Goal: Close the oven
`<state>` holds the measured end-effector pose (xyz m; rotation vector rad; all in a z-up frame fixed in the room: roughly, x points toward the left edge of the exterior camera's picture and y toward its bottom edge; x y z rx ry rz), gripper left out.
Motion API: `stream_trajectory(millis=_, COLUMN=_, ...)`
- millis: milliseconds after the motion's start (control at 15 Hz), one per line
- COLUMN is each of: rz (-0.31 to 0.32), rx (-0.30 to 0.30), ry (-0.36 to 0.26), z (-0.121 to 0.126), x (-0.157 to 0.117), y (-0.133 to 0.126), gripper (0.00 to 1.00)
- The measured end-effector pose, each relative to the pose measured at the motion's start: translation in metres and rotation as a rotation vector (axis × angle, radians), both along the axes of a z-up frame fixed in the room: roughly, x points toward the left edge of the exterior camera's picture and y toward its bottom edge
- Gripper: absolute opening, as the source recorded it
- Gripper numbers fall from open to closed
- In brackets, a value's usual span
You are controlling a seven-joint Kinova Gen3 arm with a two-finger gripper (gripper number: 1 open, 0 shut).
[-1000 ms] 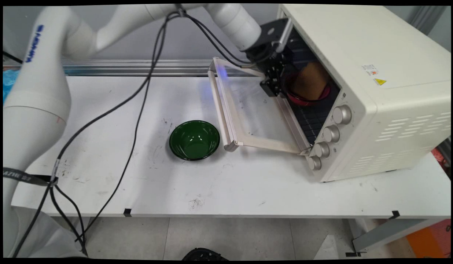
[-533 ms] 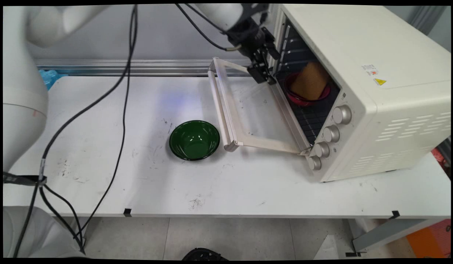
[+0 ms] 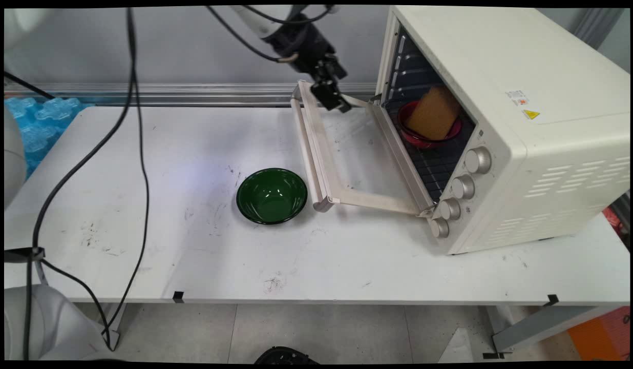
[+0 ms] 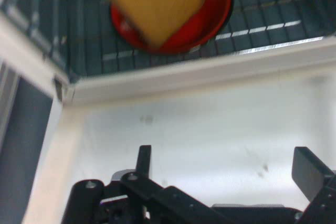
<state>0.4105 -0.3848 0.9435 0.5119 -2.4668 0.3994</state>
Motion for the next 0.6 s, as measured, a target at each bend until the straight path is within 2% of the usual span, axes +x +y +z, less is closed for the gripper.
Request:
stream_trajectory(millis=267, rz=0.117, rx=0.041, ry=-0.008, z=0.0, x=0.029, y=0.027, gripper=1.0)
stream_trajectory(millis=600, rz=0.2, rx=0.075, ry=-0.022, z=-0.001, x=0.052, y=0.049, gripper=1.0)
